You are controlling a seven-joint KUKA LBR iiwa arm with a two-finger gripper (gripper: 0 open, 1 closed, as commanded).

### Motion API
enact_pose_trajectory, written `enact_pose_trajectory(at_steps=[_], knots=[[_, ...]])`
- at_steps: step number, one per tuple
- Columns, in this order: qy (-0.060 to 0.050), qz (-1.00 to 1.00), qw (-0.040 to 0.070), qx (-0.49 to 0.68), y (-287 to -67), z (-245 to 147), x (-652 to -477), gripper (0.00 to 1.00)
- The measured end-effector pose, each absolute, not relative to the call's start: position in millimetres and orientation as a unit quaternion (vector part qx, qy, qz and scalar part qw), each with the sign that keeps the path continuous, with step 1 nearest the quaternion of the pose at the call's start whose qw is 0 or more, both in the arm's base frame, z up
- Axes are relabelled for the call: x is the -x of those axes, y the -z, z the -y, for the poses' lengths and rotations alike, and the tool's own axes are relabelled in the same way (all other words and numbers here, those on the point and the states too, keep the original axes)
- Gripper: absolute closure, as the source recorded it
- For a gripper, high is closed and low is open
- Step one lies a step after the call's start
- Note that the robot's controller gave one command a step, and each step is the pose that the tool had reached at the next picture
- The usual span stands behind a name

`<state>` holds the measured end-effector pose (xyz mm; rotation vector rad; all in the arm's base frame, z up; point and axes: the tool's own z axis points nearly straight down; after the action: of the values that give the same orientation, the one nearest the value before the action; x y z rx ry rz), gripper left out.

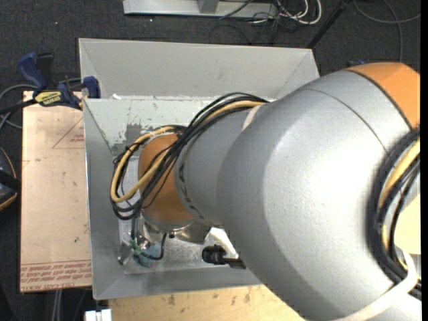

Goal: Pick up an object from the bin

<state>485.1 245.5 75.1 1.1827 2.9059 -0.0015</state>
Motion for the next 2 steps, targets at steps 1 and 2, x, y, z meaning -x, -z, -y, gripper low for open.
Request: enact_pose_trajectory(at_steps=[1,2], knots=[[0.000,-0.927,0.001,-0.376,-76.7,-245.1,-486.1,0.00],[-0.003,-0.926,0.001,-0.376,-78.2,-247.6,-487.0,1.00]])
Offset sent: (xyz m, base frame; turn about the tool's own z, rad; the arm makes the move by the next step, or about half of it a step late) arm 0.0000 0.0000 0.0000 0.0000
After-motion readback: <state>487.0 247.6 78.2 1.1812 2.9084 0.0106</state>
